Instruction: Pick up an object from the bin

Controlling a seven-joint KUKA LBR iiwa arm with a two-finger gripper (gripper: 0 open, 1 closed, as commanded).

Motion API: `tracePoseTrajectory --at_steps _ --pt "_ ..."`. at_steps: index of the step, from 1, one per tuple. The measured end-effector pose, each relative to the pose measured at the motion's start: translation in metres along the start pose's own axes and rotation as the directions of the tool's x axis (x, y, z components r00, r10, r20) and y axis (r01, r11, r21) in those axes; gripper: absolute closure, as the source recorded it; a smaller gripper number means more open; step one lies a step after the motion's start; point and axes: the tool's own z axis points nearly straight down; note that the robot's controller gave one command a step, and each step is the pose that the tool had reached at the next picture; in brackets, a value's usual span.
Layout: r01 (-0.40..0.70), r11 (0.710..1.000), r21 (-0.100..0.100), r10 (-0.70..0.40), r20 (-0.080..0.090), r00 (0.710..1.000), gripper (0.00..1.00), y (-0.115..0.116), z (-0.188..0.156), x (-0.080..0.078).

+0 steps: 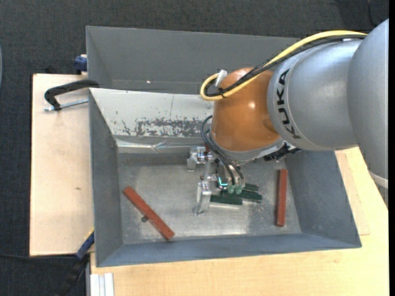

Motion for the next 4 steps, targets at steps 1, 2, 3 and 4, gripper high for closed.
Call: tracePoseTrajectory --at_steps 1,2,3,4 --pt "-0.001 1.000 -0.001 0.001 0.006 1.000 0.00 0.000 -0.004 -0.001" --pt "0.032 0.999 -0.002 -0.032 0.011 0.999 0.00 -0.031 0.018 0.010" --pt "0.033 0.999 0.000 -0.033 0.009 0.999 0.00 -0.056 0.023 -0.007" --pt "0.423 0.906 0.003 -0.423 0.007 0.906 1.00 -0.106 0.058 0.017"
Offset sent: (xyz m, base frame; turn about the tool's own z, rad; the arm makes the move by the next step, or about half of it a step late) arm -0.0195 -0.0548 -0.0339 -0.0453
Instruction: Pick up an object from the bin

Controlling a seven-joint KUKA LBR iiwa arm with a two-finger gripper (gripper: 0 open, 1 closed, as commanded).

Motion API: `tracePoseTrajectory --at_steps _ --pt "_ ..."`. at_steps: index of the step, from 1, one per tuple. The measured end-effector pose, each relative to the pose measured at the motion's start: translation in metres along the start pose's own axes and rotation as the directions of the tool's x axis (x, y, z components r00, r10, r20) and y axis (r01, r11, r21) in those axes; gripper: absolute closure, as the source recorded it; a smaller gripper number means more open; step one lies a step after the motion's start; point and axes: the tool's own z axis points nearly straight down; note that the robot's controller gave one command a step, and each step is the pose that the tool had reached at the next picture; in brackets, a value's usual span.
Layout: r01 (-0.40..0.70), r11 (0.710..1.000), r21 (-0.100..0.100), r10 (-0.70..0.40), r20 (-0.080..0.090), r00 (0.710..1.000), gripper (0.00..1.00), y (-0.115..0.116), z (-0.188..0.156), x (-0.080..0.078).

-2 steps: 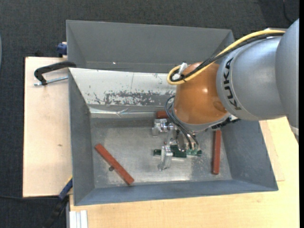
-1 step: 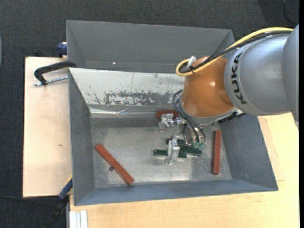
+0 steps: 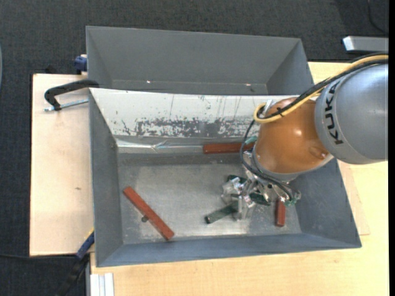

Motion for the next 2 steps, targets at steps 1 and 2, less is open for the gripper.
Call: tracePoseTrajectory --at_steps 1,2 --pt "0.000 1.000 0.000 0.000 0.000 1.000 1.00 0.000 0.000 0.000" --pt "-0.031 1.000 0.002 0.031 0.005 0.999 1.00 -0.007 -0.145 0.004"
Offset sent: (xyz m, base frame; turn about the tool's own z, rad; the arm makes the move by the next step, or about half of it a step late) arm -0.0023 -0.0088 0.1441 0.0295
